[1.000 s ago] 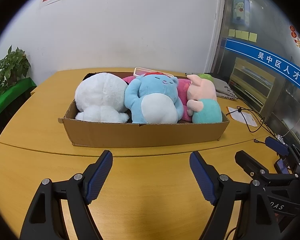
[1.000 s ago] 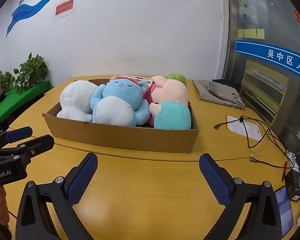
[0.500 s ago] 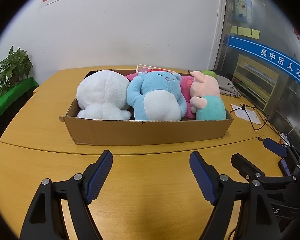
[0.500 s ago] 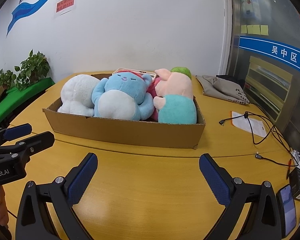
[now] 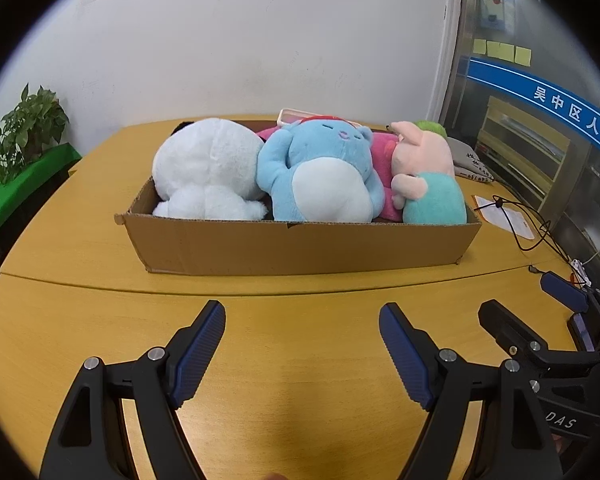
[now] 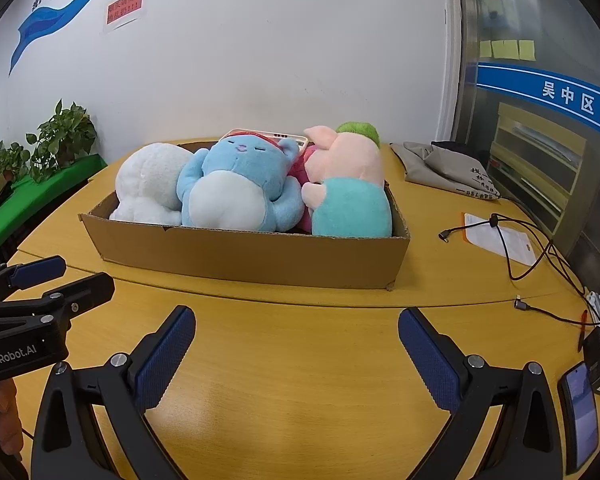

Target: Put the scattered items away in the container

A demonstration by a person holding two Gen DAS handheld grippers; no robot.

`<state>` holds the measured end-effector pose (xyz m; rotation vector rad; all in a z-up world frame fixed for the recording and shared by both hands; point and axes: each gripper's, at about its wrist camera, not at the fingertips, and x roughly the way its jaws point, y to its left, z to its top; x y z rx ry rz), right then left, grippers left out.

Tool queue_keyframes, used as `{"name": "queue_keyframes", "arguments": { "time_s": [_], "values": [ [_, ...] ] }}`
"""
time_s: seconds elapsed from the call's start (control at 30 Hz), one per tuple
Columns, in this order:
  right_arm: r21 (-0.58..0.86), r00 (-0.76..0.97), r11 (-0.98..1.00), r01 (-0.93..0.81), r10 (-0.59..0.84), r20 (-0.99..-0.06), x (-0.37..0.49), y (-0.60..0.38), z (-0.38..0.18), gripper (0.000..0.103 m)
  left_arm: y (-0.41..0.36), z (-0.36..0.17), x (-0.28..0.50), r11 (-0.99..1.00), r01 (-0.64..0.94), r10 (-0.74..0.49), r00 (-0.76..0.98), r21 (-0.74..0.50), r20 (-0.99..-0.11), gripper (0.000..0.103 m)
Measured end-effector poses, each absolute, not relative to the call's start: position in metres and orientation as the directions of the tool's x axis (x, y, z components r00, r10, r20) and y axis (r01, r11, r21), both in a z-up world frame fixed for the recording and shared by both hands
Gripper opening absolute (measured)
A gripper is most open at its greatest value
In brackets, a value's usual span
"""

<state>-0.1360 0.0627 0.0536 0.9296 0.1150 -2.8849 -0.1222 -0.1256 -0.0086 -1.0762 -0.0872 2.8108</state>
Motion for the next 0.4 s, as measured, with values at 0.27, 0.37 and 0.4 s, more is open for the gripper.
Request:
{"name": "queue_keyframes", "arguments": {
  "time_s": [0.27,0.37,0.4],
  "values": [
    [-0.040,-0.800,-0.992,0.122,-0.074,-0.596,-0.1364,0.0639,0.0495,0.103,-0.1213,-0.0165,-0.1208,-0.992,-0.096,0.123,-0.727,-0.078,-0.675,0.079],
    [-0.044,-0.801,-0.992,0.122,-0.072,-0.594,-0.1349,0.0640,0.0497,0.103,-0.1239,-0.0157,-0.1203,-0.994,-0.083,0.114,-0.729,-0.078,-0.675,0.079],
    [-0.043,-0.801,-0.992,0.120,-0.071,-0.594,-0.1348,0.0643,0.0496,0.103,-0.1245,-0.0155,-0.1202,-0.994,-0.078,0.109,-0.729,-0.075,-0.676,0.079]
  ]
}}
